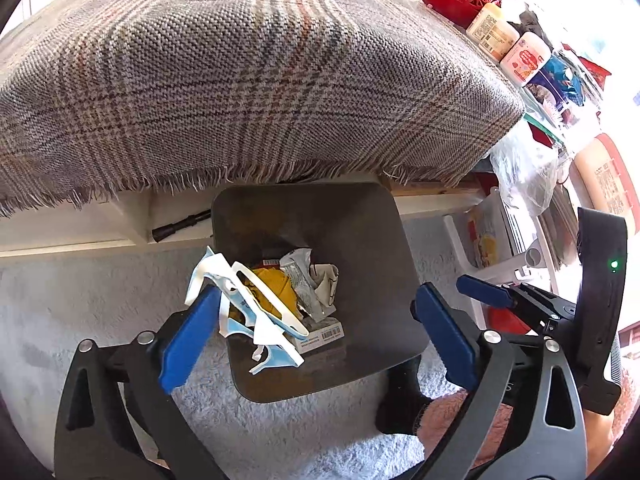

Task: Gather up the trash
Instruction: 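Lower the white paper and plastic clip into the bin and open both tools, then grasp the clear plastic bag with the right tool while the left tool grasps crumpled tissue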

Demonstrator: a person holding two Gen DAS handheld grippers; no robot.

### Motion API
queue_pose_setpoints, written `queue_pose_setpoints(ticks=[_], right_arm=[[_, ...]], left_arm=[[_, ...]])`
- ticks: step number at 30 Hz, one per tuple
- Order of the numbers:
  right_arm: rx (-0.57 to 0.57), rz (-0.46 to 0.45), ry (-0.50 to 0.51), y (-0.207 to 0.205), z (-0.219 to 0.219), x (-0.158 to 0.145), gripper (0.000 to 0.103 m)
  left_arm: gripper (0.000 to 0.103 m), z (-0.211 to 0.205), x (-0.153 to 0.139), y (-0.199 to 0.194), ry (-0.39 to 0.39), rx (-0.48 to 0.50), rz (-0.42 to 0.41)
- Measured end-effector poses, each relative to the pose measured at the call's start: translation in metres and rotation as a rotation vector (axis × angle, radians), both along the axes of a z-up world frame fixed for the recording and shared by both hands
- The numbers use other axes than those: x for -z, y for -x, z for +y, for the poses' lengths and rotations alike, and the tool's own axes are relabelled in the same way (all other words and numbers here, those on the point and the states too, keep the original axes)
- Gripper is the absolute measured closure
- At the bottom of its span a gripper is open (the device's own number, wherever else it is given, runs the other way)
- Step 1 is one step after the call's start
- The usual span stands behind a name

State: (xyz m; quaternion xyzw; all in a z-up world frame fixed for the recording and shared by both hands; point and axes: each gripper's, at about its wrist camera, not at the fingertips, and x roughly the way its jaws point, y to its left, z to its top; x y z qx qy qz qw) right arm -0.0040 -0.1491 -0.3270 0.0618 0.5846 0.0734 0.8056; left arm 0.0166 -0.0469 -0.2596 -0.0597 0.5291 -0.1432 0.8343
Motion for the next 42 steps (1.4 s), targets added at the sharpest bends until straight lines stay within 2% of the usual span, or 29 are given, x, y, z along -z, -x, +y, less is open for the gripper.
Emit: queue_pose_setpoints(ticks=[10,11,13,17,20,24,27,29,30,31,34,35,38,42], right_arm=[[0.113,0.013,0.065,-0.003,-0.022,0.003,0.028],[0.124,0.011,0.070,-0.003,-0.025,0.002,0.028],[0.147,0.011,0.075,-0.004,-0.030,0.002,0.028],[0.174,0.003,0.074,-0.006,-0.038,-0.002,0.028],[0.167,-0.027,0.063,-0.012,-0.036,-0.015,0.028],[0.048,-0.083,-0.004,-0.028,-0.012,-0.049,0.028],[-0.041,-0.081,-0.052,-0.037,0.011,-0.062,0.028],[-0.065,-0.075,-0.042,-0.044,0.021,-0.064,0.028],[-0.078,-0.068,-0.029,-0.048,0.025,-0.063,0.028],[-0.086,-0.059,-0.032,-0.050,0.028,-0.062,0.028],[-0.110,-0.036,-0.118,-0.055,0.031,-0.061,0.028],[-0.121,-0.038,-0.118,-0.054,0.033,-0.063,0.028],[-0.169,-0.033,-0.022,-0.059,0.044,-0.061,0.028],[-0.214,-0.006,0.046,-0.066,0.054,-0.054,0.028]], left_arm=[[0.010,-0.008,0.000,0.001,-0.008,0.025,-0.006],[0.012,-0.009,-0.001,0.002,-0.008,0.027,-0.011],[0.033,-0.008,-0.002,0.004,-0.009,0.033,-0.015],[0.034,-0.010,-0.005,0.005,-0.005,0.047,-0.013],[0.036,-0.012,-0.010,0.008,-0.014,0.068,-0.030],[0.036,-0.019,-0.016,0.012,0.025,0.125,-0.030],[0.037,-0.021,-0.020,0.017,0.066,0.156,-0.031],[0.045,-0.019,-0.025,0.020,0.075,0.161,-0.051],[0.054,-0.018,-0.026,0.021,0.078,0.162,-0.053],[0.059,-0.017,-0.027,0.021,0.082,0.164,-0.052],[0.062,-0.011,-0.027,0.021,0.098,0.171,-0.040],[0.062,-0.009,-0.027,0.021,0.097,0.173,-0.042],[0.062,-0.007,-0.032,0.022,0.087,0.196,-0.053],[0.053,-0.013,-0.046,0.023,0.064,0.250,-0.088]])
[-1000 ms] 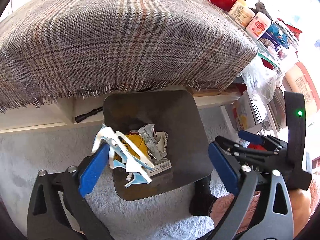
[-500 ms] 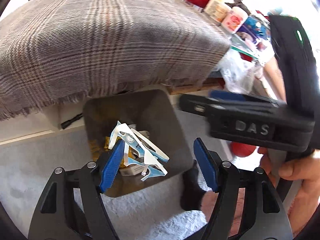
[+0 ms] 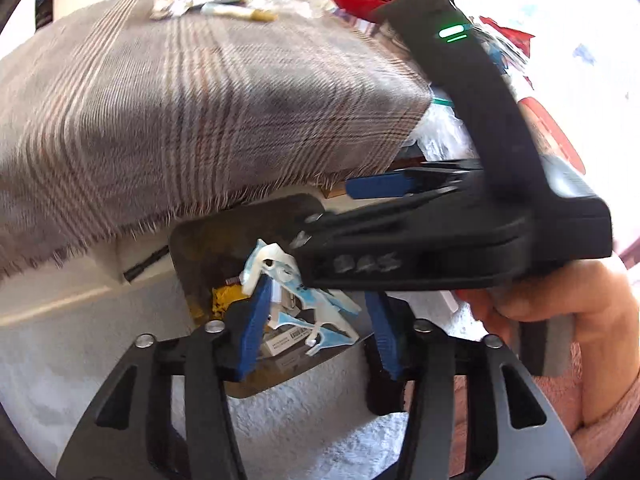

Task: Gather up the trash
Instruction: 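Grasp the clear plastic bag with the right tool while the left tool grasps crumpled tissue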

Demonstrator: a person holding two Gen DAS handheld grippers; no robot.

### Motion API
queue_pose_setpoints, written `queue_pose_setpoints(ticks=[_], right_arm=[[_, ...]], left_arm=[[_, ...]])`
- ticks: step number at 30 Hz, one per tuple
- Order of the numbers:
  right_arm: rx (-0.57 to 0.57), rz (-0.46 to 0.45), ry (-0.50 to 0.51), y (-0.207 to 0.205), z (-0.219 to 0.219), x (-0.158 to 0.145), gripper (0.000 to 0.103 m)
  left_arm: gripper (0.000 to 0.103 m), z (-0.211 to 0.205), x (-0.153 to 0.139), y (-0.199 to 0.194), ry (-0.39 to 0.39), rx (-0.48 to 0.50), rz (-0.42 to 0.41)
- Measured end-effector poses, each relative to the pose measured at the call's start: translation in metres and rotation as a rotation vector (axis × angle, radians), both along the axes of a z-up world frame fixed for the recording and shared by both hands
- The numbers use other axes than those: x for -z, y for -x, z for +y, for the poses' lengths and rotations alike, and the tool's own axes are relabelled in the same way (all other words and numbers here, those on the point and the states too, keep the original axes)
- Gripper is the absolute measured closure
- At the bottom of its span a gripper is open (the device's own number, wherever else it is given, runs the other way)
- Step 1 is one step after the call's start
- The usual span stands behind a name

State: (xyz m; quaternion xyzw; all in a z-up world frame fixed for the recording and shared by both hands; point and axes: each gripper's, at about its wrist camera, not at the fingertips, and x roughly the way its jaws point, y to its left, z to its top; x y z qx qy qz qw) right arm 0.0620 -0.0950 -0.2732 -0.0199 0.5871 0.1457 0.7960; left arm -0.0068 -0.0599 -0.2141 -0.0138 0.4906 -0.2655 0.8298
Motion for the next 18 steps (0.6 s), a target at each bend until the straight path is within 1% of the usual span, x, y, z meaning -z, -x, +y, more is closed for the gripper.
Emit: queue_pose_setpoints(ticks=[2,4,5,7,8,11,12,13,18], right_arm=[[-0.001,0.002,0.049,-0.003,0.000,0.002,0.028],[0.034,-0.013,0.088,-0.009,-0.009,-0.001,0.028],[0.045,-0.014,0.076,-0.011,-0.014,-0.003,0.028],[0.067,-0.008,-0.015,-0.013,-0.024,-0.010,0.028],[0.067,-0.012,-0.042,-0.014,-0.025,-0.014,0.028],[0.018,-0.023,0.005,-0.014,-0.015,-0.020,0.028],[0.020,-0.026,0.006,-0.016,-0.017,-0.024,0.028],[0.027,-0.035,0.006,-0.019,-0.017,-0.027,0.028],[0.100,-0.116,0.024,-0.044,-0.042,-0.062,0.028]], left_arm=[[0.052,-0.002,-0.006,-0.001,-0.019,0.011,-0.013],[0.049,-0.001,-0.011,-0.006,-0.020,0.016,-0.003],[0.047,0.000,-0.012,-0.009,-0.011,0.018,0.008],[0.047,0.000,-0.013,-0.015,0.022,0.020,0.048],[0.047,-0.003,-0.015,-0.017,0.023,0.029,0.050],[0.047,-0.013,-0.019,-0.021,-0.014,0.062,0.037],[0.043,-0.016,-0.022,-0.022,-0.027,0.070,0.035],[0.038,-0.017,-0.026,-0.024,-0.037,0.074,0.030],[0.030,-0.013,-0.051,-0.049,-0.067,0.059,-0.016]])
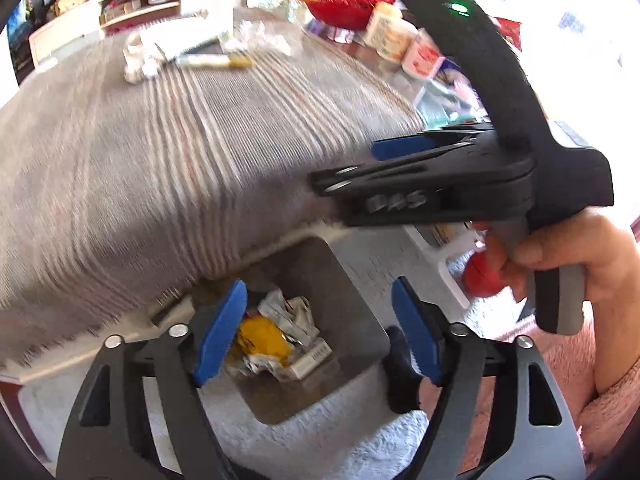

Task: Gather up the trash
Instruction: 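Grasp the clear plastic bag with the right tool while the left tool grasps crumpled tissue, then drop the plastic bag and tissue into the bin, opening both tools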

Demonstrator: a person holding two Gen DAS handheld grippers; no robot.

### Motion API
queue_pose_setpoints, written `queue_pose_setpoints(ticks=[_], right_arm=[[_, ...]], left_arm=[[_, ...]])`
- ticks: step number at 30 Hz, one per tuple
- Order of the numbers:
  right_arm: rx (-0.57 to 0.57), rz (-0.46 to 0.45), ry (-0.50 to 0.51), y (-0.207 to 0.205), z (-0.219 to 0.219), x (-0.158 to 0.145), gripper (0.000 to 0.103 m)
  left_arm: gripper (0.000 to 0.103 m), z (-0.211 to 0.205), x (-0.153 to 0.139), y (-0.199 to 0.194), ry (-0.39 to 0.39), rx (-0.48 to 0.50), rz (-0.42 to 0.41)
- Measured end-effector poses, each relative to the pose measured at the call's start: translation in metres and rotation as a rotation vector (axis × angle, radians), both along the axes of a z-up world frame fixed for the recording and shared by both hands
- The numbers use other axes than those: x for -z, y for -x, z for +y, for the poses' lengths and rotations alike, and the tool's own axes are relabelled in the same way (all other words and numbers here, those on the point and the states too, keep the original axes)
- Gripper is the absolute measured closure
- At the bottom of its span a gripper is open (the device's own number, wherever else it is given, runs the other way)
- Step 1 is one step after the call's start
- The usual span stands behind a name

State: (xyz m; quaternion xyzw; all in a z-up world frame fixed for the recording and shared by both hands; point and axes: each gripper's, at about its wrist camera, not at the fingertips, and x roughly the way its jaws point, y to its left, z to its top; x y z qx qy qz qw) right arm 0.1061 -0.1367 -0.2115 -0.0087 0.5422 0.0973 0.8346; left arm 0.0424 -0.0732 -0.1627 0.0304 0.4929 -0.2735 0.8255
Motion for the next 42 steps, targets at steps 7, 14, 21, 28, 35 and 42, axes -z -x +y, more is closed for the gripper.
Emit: queue_pose_setpoints(ticks=[7,14,21,28,35,42], right_arm=[[0.058,-0.058,-0.002,-0.053,-0.024,-0.032,0.028],[0.112,-0.078,-0.010,-0.116,-0.036,-0.035,0.028],[0.166,-0.090,-0.041,-0.168,-0.037,-0.022,0.028],[0.229,-0.108,-0.069,-0.205,-0.036,-0.011,0.028],[0.235,-0.116,-0.036,-0.224,-0.030,0.005,0.037],[0.239,-0.157,-0.026,-0.219,-0.041,0.004,0.070]], left_arm=[[0.027,0.025,-0.031,-0.067,-0.043,-0.079,-0.059],[0.027,0.061,-0.043,-0.148,-0.060,-0.220,-0.095],[0.027,0.071,-0.028,-0.220,-0.101,-0.302,-0.098],[0.027,0.057,-0.010,-0.270,-0.139,-0.340,-0.098],[0.050,0.051,0.009,-0.289,-0.138,-0.316,-0.056],[0.068,0.058,0.008,-0.285,-0.136,-0.299,-0.083]])
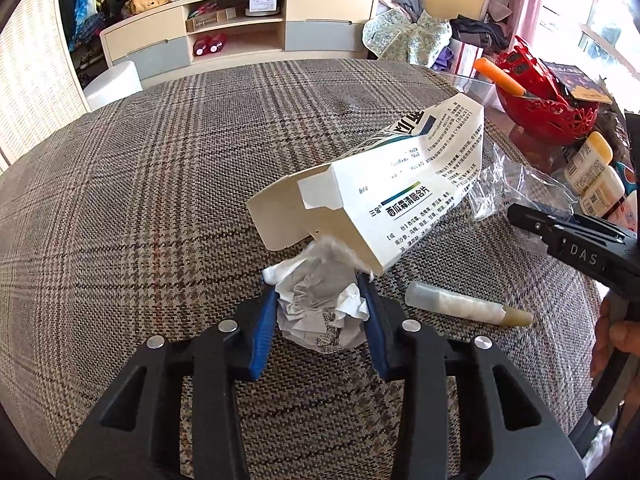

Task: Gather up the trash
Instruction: 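Drop the plastic bag and tissue into the bin, opening both tools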

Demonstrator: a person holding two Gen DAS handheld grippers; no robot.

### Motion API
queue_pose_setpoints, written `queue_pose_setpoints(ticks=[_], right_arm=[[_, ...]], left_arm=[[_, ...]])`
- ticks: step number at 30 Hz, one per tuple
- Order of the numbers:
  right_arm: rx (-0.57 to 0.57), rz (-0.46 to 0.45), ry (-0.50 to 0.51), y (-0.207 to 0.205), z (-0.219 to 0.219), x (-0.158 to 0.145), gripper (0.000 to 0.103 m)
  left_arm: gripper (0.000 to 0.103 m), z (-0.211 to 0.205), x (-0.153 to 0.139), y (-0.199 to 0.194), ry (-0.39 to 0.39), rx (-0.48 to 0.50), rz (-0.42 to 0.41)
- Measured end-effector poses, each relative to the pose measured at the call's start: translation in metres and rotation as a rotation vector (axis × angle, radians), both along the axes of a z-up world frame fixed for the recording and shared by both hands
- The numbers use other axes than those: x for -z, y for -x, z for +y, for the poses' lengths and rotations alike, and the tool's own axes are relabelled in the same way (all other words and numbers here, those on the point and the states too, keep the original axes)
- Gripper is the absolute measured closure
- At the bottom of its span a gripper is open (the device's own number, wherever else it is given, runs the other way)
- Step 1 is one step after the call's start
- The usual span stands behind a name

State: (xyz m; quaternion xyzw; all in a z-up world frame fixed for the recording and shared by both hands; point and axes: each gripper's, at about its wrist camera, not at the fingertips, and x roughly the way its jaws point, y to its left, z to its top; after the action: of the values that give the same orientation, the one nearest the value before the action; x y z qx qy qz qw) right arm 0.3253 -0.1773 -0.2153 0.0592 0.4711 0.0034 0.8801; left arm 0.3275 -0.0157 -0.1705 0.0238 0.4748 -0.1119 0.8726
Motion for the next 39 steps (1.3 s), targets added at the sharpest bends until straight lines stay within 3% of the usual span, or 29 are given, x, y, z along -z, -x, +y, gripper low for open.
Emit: queue_pose_setpoints(ticks=[6,11,18,24,30,39], right_arm=[[-0.019,0.016,0.010,0.021,-0.008,-0.005,0.072],[-0.039,0.004,0.003,0.056,-0.007,-0.028,0.072],[-0.106,-0.052,-0.048,0.143,0.012,-0.068,0.072],[-0.137,-0.075,-0.058,0.212,0.024,-0.085,0.072],[-0.155,-0.053,-0.082,0.272,0.033,-0.069,0.072],[-0.158,0.070,-0.119,0.314,0.037,0.006,0.072]], left_arm=[[0.078,0.004,-0.006,0.026,-0.022,0.023,-0.007],[0.080,0.010,-0.018,0.071,-0.021,0.034,-0.004],[0.080,0.005,-0.063,0.156,0.046,0.023,-0.044],[0.079,-0.004,-0.079,0.235,0.074,0.040,-0.075],[0.079,-0.010,-0.056,0.292,0.100,0.047,-0.045],[0.079,-0.017,0.013,0.327,0.120,0.031,0.066]])
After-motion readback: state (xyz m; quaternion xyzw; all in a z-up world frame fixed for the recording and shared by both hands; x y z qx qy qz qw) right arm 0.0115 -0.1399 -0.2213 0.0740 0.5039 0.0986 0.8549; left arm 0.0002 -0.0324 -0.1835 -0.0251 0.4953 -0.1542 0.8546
